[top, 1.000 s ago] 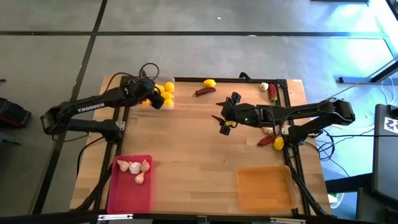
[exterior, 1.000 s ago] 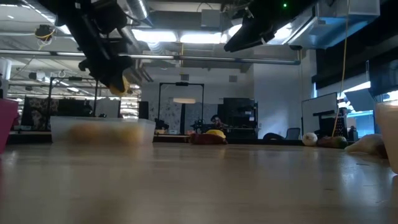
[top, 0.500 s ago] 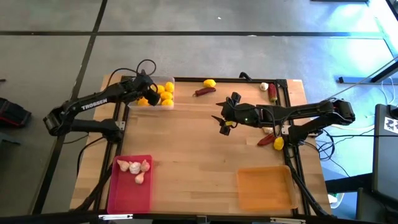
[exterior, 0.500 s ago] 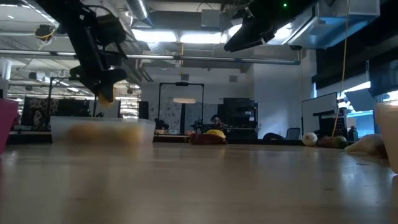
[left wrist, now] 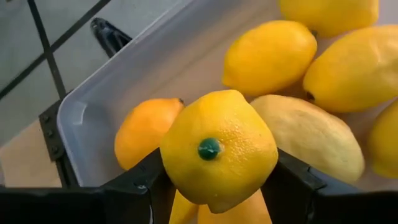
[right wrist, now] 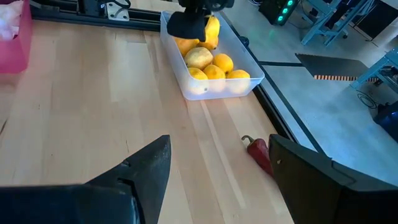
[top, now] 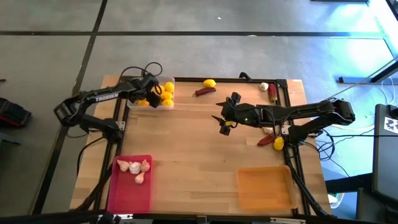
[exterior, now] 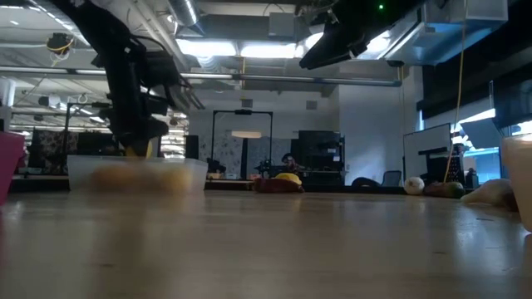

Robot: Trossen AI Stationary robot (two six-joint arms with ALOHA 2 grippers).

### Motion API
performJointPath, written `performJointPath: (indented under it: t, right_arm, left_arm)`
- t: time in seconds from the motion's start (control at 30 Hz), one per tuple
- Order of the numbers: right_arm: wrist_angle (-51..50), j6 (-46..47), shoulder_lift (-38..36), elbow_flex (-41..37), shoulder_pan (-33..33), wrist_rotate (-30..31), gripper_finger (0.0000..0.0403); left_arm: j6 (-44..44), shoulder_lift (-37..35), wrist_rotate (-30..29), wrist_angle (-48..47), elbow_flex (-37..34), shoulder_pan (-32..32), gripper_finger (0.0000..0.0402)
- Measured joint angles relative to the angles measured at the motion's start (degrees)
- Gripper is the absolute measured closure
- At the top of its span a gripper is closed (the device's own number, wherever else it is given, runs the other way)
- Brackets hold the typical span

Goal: Sort produce into baskets
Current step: Put the yellow lemon into the left white bin, then put the red chili pepper into the bottom right orange bin

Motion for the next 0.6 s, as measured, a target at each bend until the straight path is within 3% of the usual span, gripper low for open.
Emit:
performJointPath:
  t: [0.17, 0.43, 0.6]
  right_arm:
    - [0.0, 0.0, 0.0, 0.0, 0.0, 0.0, 0.0143]
    - [0.0, 0.0, 0.0, 0.0, 0.0, 0.0, 0.0143]
    - [0.0, 0.0, 0.0, 0.0, 0.0, 0.0, 0.0143]
  left_arm:
    - [1.6, 1.4, 0.0, 2.1, 0.0, 0.0, 0.0194]
    - [2.5, 1.2, -0.1, 0.9, 0.0, -0.2, 0.0111]
    - [2.4, -1.7, -0.1, -2.1, 1.2, -0.2, 0.0097]
